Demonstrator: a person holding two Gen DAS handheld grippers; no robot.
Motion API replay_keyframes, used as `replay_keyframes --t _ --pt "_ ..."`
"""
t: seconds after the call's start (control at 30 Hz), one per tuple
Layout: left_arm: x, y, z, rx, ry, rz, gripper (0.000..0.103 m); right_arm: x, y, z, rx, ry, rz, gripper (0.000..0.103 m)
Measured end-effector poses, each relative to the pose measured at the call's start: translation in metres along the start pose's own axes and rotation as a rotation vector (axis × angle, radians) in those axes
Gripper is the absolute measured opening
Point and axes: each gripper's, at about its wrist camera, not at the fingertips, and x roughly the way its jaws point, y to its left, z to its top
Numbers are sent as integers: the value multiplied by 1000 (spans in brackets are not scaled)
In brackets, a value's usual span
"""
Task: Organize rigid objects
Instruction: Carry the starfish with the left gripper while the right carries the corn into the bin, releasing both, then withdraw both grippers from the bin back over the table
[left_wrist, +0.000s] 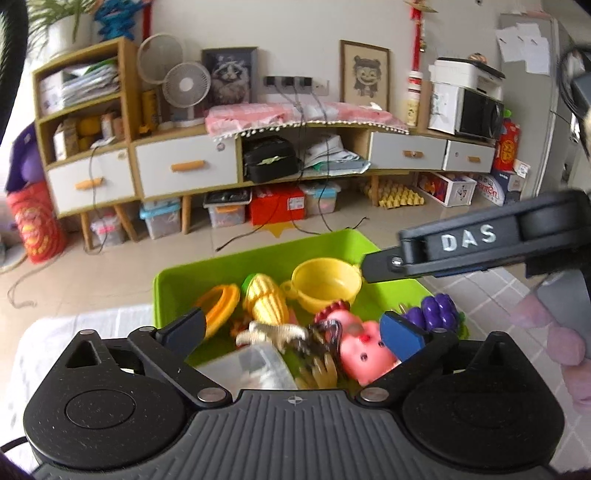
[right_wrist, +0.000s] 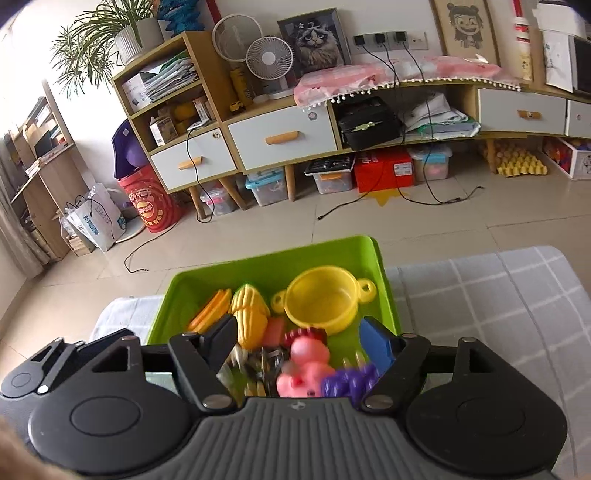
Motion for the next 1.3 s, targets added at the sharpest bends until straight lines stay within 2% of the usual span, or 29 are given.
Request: replay_keyframes --t 0.3,0.57,0.83,0.93,1.03,1.13,1.3 --pt "-43 16 -17 -237 58 34 101 -37 7 -39 0 22 -3 65" --pt "-71 18 -36 -344 157 104 101 -73 15 -67 22 12 8 71" --pt "-91 13 -52 -381 245 171 101 -101 20 -86 44 23 -25 74" --pt "-99 12 -59 -380 265 223 101 -108 24 -95 31 23 -50 74" --pt "-103 8 -63 -347 276 287 101 -112 28 -104 37 30 -79 74" --pt "-100 5 -67 -307 297 345 101 -112 32 -110 -14 49 -116 74" --pt "-93 0 -70 -266 340 371 101 -109 31 -115 -53 75 -171 74"
